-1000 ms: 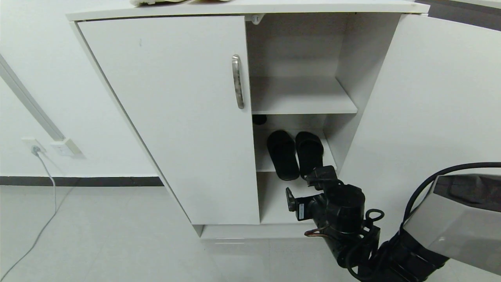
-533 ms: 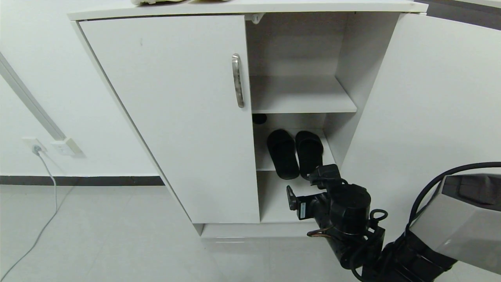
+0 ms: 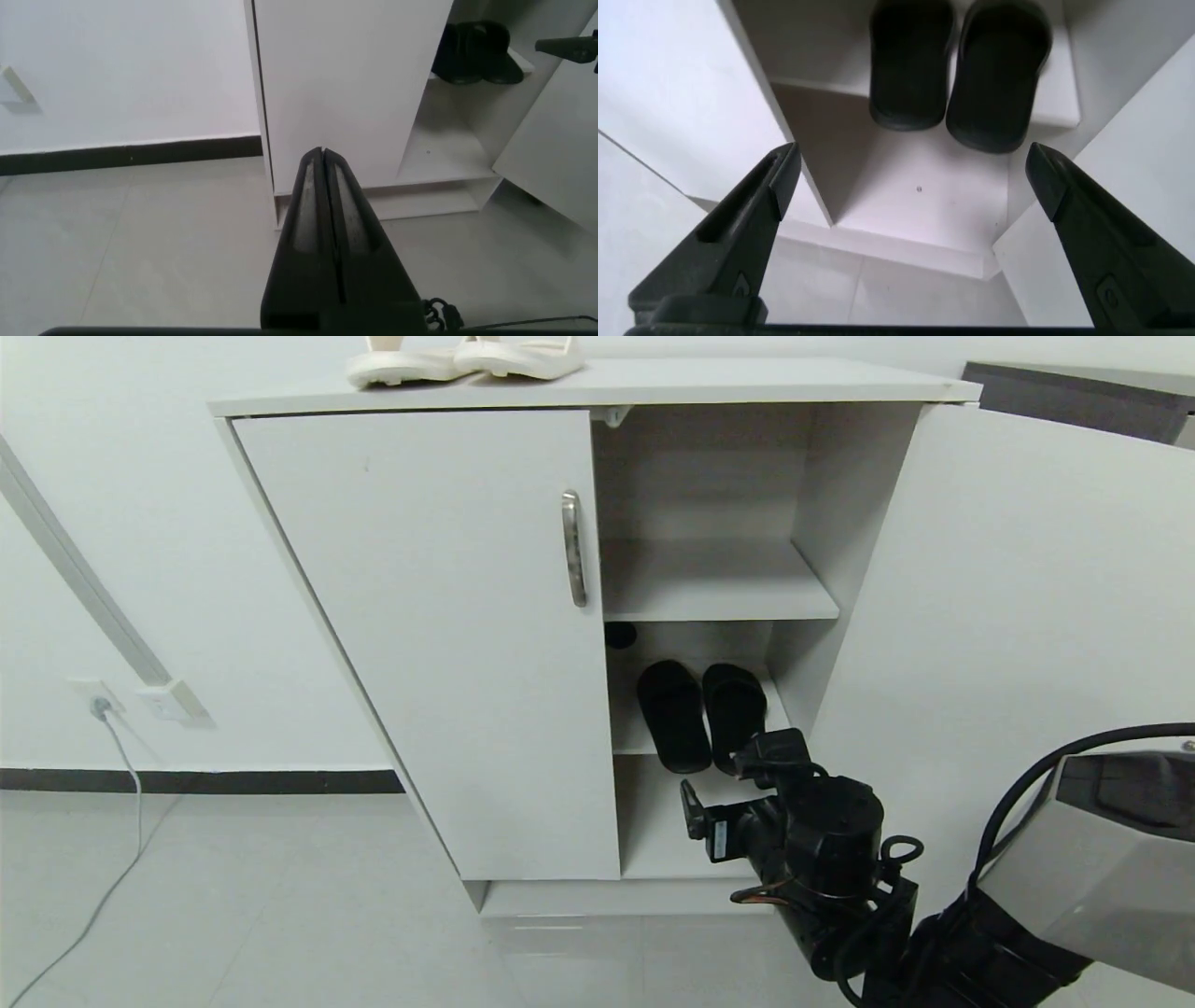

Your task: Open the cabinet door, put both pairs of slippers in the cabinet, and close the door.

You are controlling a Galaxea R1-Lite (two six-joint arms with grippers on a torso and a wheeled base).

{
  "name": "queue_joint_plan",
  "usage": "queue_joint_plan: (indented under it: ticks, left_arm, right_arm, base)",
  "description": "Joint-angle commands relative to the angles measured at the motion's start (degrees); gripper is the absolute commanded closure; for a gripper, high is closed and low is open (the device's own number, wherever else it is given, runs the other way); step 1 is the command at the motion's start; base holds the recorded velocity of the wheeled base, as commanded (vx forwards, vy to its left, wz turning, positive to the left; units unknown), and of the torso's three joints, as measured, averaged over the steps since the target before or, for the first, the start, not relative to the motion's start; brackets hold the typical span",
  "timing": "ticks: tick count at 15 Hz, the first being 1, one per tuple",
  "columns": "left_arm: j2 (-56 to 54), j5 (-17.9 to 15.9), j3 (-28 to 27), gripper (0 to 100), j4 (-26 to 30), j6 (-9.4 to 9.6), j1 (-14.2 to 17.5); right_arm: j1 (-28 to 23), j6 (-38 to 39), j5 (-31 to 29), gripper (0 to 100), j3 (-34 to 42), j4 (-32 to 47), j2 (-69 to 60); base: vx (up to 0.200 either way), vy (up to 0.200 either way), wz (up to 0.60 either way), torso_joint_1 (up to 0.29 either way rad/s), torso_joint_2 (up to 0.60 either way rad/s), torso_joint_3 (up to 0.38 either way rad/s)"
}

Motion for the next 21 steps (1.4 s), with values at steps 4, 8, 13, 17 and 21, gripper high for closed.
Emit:
queue_joint_plan:
  ticks: [4,8,13,17,21]
  left_arm:
    - [0.07,-0.02,0.0,100,0.01,0.1,0.0]
    - [0.07,0.07,0.0,100,-0.07,0.1,0.0]
    - [0.07,0.07,0.0,100,-0.07,0.1,0.0]
    - [0.07,0.07,0.0,100,-0.07,0.01,0.0]
    - [0.07,-0.02,0.0,100,0.01,0.01,0.0]
  right_arm:
    - [0.53,0.0,-0.08,0,0.0,-0.16,0.42]
    - [0.44,0.0,0.01,0,0.09,-0.25,0.86]
    - [0.27,0.08,0.1,0,0.18,-0.34,1.21]
    - [0.27,0.0,0.1,0,0.71,-1.57,1.74]
    - [0.18,0.08,0.1,0,0.97,-1.75,2.09]
  base:
    - [0.0,0.0,0.0,0.0,0.0,0.198]
    - [0.0,0.0,0.0,-0.002,0.0,0.133]
    - [0.0,0.0,0.0,0.0,0.0,0.0]
    - [0.0,0.0,0.0,0.0,0.0,0.0]
    - [0.0,0.2,0.0,0.002,0.0,0.004]
